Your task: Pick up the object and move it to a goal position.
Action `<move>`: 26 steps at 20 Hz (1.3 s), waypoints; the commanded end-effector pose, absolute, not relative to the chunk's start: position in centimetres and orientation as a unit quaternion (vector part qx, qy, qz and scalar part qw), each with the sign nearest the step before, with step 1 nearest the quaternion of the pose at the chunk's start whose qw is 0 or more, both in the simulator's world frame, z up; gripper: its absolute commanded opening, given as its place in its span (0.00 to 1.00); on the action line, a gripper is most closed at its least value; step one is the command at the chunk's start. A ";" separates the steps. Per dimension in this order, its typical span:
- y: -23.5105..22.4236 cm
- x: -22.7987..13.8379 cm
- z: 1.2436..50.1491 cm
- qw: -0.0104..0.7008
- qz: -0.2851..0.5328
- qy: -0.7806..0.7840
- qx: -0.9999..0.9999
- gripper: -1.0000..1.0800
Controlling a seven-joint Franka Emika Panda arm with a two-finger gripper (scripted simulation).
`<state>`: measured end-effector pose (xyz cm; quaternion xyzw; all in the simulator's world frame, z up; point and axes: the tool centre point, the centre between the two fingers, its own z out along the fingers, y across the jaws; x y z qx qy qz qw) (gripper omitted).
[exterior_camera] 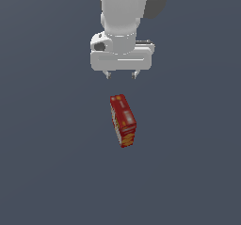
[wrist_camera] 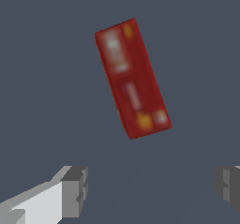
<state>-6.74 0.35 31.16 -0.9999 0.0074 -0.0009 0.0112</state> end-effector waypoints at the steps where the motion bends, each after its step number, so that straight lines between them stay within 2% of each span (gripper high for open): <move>1: 0.3 -6.7 31.2 0.011 -0.001 0.007 -1.000 0.96; 15: 0.0 -5.6 32.1 0.018 -0.020 -0.001 -1.000 0.96; 26: 0.3 -3.1 29.8 0.010 -0.014 -0.054 -0.998 0.96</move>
